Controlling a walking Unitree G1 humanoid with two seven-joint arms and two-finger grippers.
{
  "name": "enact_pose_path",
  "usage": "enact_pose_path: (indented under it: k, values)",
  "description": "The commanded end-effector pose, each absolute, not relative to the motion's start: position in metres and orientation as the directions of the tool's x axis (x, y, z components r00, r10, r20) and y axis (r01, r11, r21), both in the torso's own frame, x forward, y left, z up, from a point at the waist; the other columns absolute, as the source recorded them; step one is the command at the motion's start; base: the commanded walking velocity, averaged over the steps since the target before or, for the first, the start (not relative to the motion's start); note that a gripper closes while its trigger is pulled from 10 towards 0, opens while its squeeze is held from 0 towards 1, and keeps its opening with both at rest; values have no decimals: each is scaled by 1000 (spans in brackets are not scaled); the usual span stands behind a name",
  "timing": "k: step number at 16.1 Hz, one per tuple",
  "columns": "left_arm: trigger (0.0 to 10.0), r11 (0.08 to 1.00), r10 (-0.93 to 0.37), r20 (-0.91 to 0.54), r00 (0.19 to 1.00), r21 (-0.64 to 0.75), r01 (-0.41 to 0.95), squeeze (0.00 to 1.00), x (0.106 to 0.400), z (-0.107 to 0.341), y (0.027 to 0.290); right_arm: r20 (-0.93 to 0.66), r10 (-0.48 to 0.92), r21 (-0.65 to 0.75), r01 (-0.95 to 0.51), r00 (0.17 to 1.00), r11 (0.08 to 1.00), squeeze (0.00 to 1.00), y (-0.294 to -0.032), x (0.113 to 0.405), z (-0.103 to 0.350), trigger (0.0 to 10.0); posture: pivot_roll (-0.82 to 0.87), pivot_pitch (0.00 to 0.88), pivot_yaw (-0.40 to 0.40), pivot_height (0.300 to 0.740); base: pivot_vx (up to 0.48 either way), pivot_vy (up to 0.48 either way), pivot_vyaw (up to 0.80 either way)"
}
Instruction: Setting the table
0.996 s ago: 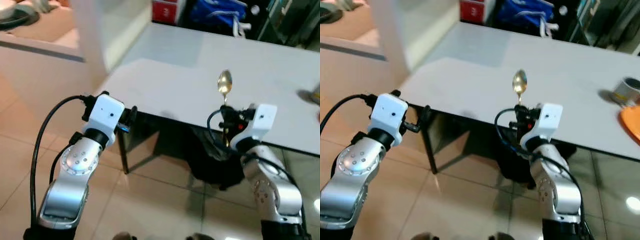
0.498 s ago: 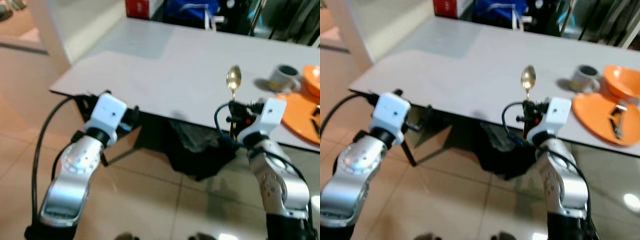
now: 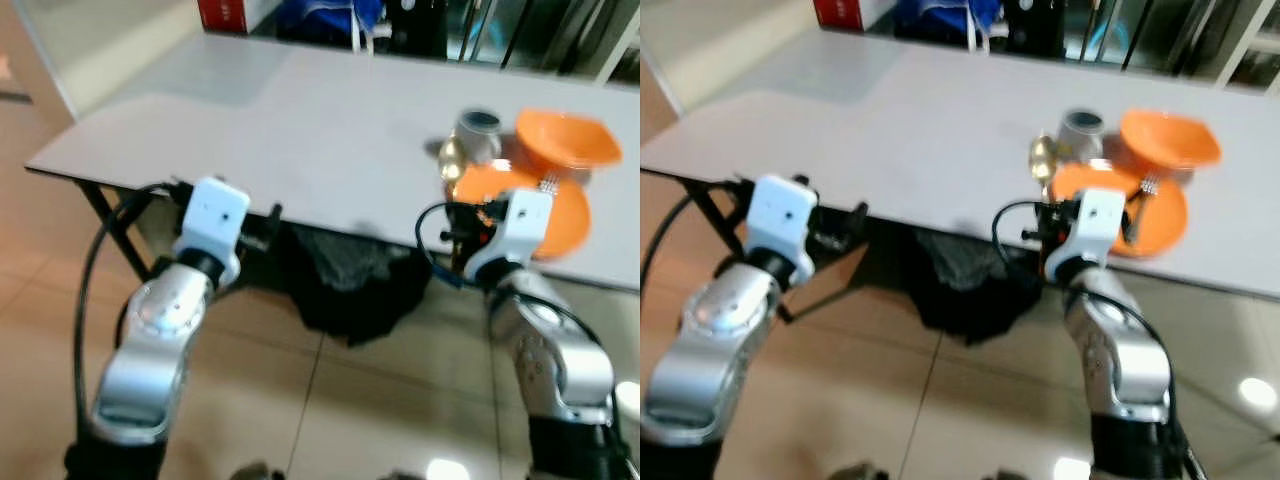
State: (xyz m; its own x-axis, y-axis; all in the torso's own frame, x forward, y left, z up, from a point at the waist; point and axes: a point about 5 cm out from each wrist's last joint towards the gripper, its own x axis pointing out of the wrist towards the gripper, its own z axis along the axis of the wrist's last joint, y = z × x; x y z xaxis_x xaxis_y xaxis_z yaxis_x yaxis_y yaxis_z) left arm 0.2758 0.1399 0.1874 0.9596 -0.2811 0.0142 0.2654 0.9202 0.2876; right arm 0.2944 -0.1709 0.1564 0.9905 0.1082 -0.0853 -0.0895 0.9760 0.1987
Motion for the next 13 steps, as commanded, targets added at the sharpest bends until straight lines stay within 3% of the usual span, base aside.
enact_pose_path:
  k: [1,2,12,13]
  values:
    - [10000,920,-291,30,956,283,271,0,276,192,141,-98,105,195,-84,990,977,0,-171,296,158,10000,-13,54,6,740,390,0,-800]
    - [10000,921,-290,28,957,280,270,0,276,192,141,-98,105,193,-85,990,977,0,-171,296,158,10000,-13,52,6,740,409,0,-800]
    - [10000,917,-310,24,951,273,292,0,275,191,140,-135,91,168,-68,987,984,0,-173,299,155,10000,-15,28,-2,740,410,0,0]
    - [10000,915,-316,22,948,272,298,0,275,190,140,-156,75,179,-46,985,983,0,-177,299,153,10000,-15,28,-2,740,412,0,-800]
